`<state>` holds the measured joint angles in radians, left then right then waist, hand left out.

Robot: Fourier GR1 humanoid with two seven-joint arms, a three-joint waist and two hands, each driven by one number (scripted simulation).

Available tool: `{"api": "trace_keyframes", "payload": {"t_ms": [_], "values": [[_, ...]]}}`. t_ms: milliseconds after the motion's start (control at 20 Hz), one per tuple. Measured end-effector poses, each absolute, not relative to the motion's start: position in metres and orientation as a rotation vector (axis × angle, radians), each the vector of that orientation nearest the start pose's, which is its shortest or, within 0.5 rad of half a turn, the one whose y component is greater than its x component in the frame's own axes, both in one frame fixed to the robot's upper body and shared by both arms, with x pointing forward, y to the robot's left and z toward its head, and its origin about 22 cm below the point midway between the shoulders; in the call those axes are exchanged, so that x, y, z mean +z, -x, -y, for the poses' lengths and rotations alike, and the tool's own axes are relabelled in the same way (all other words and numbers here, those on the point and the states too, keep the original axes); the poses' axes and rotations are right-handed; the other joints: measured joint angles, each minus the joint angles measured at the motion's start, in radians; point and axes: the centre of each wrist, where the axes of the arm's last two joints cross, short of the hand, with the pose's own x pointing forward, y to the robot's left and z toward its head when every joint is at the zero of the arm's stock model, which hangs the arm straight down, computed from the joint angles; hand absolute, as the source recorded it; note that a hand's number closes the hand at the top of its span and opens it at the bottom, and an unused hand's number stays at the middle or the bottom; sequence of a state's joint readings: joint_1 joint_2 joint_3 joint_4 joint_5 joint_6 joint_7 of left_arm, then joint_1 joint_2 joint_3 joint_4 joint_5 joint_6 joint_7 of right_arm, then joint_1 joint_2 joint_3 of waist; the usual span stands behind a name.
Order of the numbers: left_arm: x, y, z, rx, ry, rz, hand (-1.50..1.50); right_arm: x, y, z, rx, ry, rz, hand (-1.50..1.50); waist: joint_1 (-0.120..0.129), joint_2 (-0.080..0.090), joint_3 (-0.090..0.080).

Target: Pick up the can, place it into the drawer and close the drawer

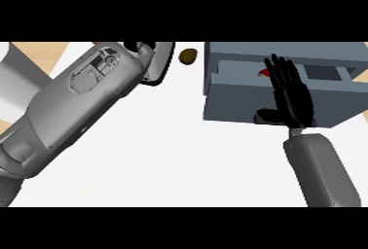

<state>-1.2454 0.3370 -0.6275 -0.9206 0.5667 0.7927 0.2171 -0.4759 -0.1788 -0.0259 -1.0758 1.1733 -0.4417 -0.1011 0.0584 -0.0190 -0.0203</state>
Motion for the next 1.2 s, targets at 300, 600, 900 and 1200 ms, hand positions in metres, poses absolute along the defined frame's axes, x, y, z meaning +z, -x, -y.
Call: {"api": "trace_keyframes", "payload": {"t_ms": [300, 600, 900, 1200], "values": [[0.214, -0.405, -0.096, -0.051, -0.238, 1.741, -1.5, 0.02, -0.379, 0.236, 0.895, 1.346, 1.684, -1.5, 0.003, 0.005, 0.002], [0.205, -0.394, -0.113, -0.051, -0.247, 1.731, -1.5, 0.027, -0.406, 0.237, 0.863, 1.383, 1.672, -1.5, 0.011, 0.017, 0.01], [0.196, -0.384, -0.126, -0.067, -0.235, 1.722, -1.5, 0.034, -0.425, 0.225, 0.827, 1.408, 1.669, -1.5, 0.01, 0.025, 0.015], [0.18, -0.371, -0.135, -0.083, -0.227, 1.723, -1.5, 0.047, -0.438, 0.225, 0.82, 1.428, 1.649, -1.5, 0.018, 0.029, 0.016]]}}
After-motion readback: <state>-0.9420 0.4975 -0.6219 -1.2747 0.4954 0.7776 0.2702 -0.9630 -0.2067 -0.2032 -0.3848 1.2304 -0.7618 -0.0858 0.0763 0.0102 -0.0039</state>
